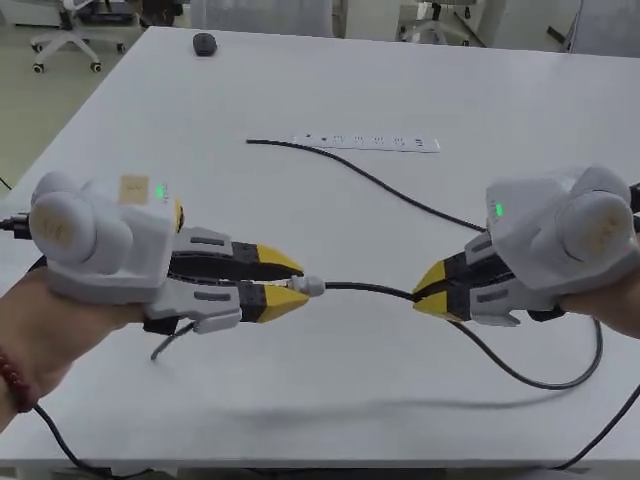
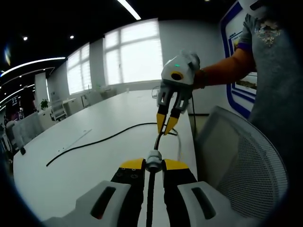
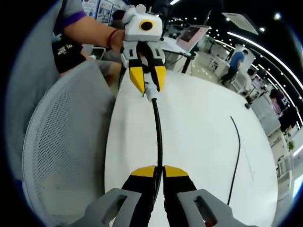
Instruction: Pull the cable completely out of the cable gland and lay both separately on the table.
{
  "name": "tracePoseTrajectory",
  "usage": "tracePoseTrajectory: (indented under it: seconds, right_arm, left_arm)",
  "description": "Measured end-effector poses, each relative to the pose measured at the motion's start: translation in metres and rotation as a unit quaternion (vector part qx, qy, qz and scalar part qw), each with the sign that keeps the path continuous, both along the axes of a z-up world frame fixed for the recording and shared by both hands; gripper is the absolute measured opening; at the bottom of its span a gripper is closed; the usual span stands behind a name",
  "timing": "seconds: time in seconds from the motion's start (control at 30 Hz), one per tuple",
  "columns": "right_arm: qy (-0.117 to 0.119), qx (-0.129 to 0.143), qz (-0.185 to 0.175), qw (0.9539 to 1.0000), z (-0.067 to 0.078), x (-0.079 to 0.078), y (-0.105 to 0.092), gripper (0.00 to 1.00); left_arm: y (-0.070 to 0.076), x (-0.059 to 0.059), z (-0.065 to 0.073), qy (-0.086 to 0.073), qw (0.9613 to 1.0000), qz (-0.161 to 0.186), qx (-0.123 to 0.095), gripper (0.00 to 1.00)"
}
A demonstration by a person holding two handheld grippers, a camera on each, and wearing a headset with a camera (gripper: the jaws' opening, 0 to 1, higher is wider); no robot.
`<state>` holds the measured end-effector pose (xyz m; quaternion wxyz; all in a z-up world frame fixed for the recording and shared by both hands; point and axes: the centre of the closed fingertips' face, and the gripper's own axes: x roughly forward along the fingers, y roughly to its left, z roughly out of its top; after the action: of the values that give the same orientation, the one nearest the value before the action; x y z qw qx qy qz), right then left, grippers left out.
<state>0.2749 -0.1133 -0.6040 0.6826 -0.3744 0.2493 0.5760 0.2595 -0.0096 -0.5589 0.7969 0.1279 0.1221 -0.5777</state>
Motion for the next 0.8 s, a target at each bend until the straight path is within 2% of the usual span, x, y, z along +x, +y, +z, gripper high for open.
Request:
tracePoseTrajectory:
  seconds: [0.3,0.8]
  right_arm:
    - [0.016,-0.026,-0.024,0.9992,-0.018,0.003,-0.028,0.00]
    - [0.021,-0.026,-0.029,0.9990,-0.022,0.000,-0.029,0.00]
  left_arm:
    - [0.003,0.001,-0.001,0.001,1.0000,0.003,0.002,0.14]
    - [0.000,0.001,-0.002,0.004,1.0000,0.005,-0.002,0.14]
